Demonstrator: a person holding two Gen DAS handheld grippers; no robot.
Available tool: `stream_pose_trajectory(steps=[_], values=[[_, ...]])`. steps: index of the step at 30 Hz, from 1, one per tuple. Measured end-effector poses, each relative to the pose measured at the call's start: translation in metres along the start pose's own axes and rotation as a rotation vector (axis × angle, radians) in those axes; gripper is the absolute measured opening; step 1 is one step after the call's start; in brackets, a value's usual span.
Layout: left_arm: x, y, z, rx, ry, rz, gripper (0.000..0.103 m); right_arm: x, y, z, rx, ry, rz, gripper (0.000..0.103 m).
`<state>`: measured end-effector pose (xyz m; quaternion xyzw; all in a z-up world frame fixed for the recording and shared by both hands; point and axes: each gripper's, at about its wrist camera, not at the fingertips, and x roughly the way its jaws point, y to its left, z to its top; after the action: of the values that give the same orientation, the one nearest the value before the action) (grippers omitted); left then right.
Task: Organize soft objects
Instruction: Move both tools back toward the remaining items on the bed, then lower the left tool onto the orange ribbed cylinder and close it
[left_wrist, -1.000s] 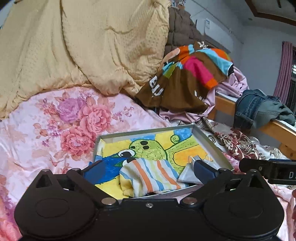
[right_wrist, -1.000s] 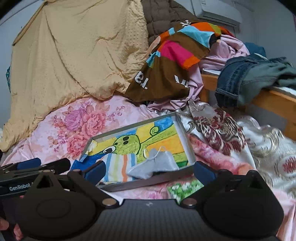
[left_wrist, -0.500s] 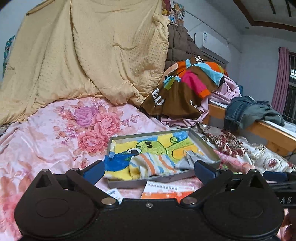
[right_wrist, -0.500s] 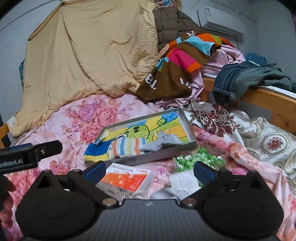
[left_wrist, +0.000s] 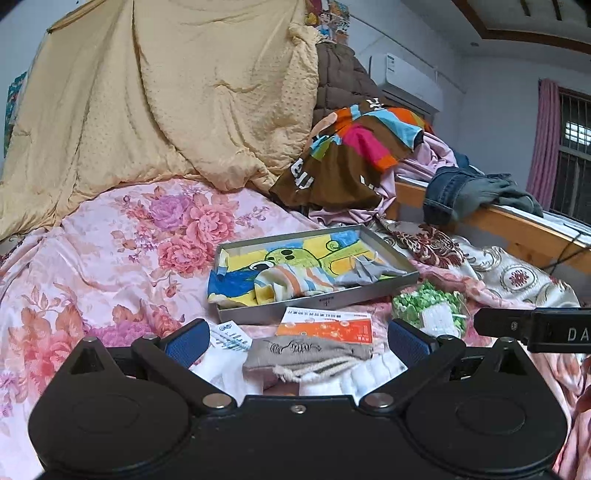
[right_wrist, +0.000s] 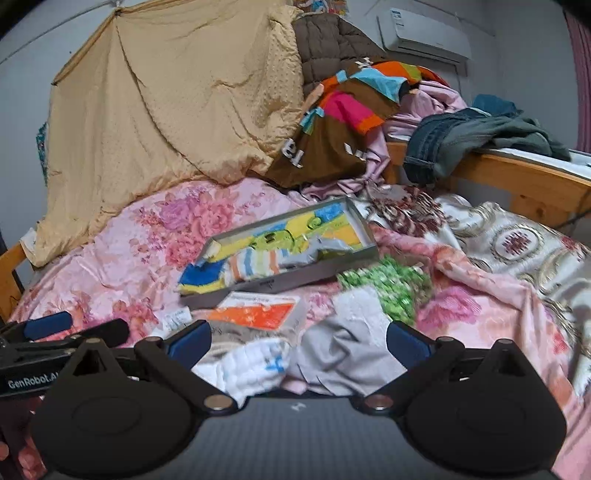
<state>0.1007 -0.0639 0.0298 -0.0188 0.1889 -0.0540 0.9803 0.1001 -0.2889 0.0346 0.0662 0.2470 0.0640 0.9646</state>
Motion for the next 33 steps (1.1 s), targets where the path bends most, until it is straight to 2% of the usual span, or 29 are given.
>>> stream_pose_trajectory(steps=[6, 10, 17, 24, 28, 33], values=[[-0.008, 0.005, -0.011, -0.045, 0.031, -0.035, 0.102, -0.019, -0.016, -0.027, 0.03, 0.031, -0.043, 0.103], [-0.013, 0.002, -0.02, -0.051, 0.037, -0.061, 0.102, -0.028, -0.023, -0.042, -0.014, 0.07, -0.059, 0.103], [-0.014, -0.007, -0.044, 0.02, 0.065, -0.162, 0.102, -0.032, -0.01, -0.049, -0.094, 0.093, -0.089, 0.103], [-0.005, -0.011, -0.064, 0.102, 0.109, -0.17, 0.102, -0.021, -0.007, -0.055, -0.116, 0.165, -0.131, 0.103], [0.003, -0.007, -0.072, 0.148, 0.145, -0.182, 0.102, -0.011, -0.005, -0.058, -0.14, 0.215, -0.112, 0.103], [0.015, 0.002, -0.078, 0.158, 0.192, -0.186, 0.102, 0.001, 0.004, -0.063, -0.188, 0.275, -0.072, 0.103]])
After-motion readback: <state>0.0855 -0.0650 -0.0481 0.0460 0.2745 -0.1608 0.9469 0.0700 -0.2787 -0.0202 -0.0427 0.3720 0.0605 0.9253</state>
